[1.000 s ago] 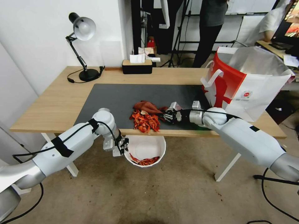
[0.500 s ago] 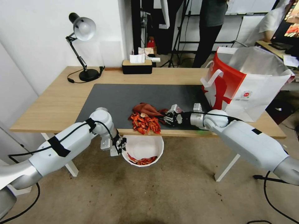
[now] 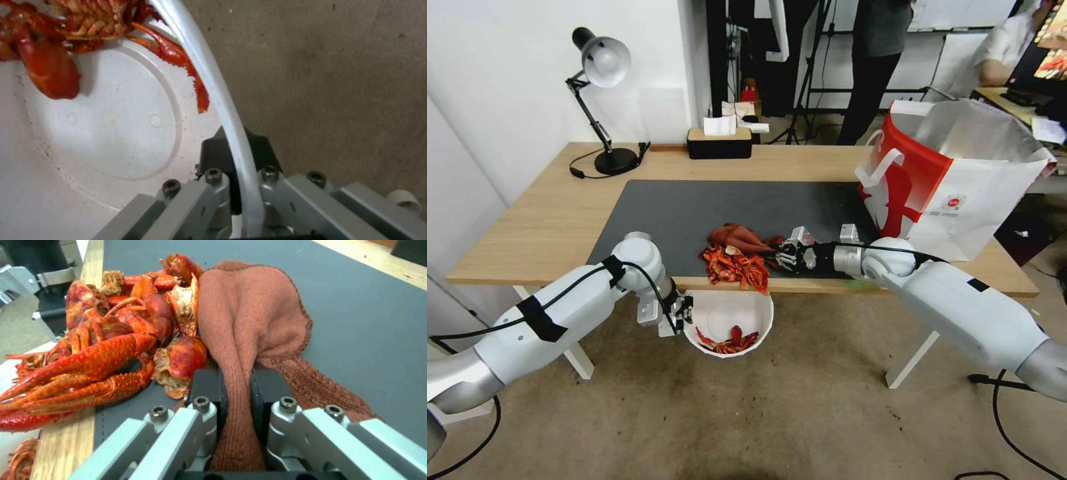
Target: Sweep shrimp from table into container with towel, then put container into takeout bag.
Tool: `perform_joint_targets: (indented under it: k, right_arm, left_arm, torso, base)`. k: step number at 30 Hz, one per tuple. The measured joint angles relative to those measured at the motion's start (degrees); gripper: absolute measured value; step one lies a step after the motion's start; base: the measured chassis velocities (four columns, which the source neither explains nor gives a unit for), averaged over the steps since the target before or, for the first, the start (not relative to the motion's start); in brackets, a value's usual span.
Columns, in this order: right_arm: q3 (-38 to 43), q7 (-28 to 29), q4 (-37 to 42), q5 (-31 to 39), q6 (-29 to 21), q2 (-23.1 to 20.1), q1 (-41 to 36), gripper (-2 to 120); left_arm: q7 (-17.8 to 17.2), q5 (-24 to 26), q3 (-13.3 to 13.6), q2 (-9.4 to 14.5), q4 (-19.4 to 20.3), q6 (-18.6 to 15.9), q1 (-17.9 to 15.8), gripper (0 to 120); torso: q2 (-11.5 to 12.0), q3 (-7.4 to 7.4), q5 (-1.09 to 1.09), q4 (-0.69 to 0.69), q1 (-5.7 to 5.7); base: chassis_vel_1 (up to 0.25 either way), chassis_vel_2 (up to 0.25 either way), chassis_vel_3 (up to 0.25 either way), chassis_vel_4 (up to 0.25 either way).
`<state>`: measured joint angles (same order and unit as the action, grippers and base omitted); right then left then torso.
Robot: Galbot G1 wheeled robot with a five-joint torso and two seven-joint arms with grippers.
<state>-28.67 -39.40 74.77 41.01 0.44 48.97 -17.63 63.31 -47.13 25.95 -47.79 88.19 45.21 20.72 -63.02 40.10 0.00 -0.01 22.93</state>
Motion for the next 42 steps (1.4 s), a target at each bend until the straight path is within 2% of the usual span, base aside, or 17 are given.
perform_joint_targets:
  k: [11,42]
  right_arm:
    - [0.1,0.1,2.9,0.1,-0.2,-1.6,-1.4,8]
    - [0.7,0.6,7.5,0.1,-0.2,-3.7,-4.5,8]
  left_arm:
    - [0.1,0.3,-0.4,1.1,-0.4,0.0,-0.1,0]
    - [0.0,1.1,-0.5,1.7,-0.6,-0.1,-0.4,0]
  torso:
    - [0.0,0.00,0.00,0.02,-0.01]
    - [0.0,0.01,0.01,0.04,-0.01]
  base:
    - [0.000,0.000,0.000,0.000]
    - [0.000,0.000,0.000,0.000]
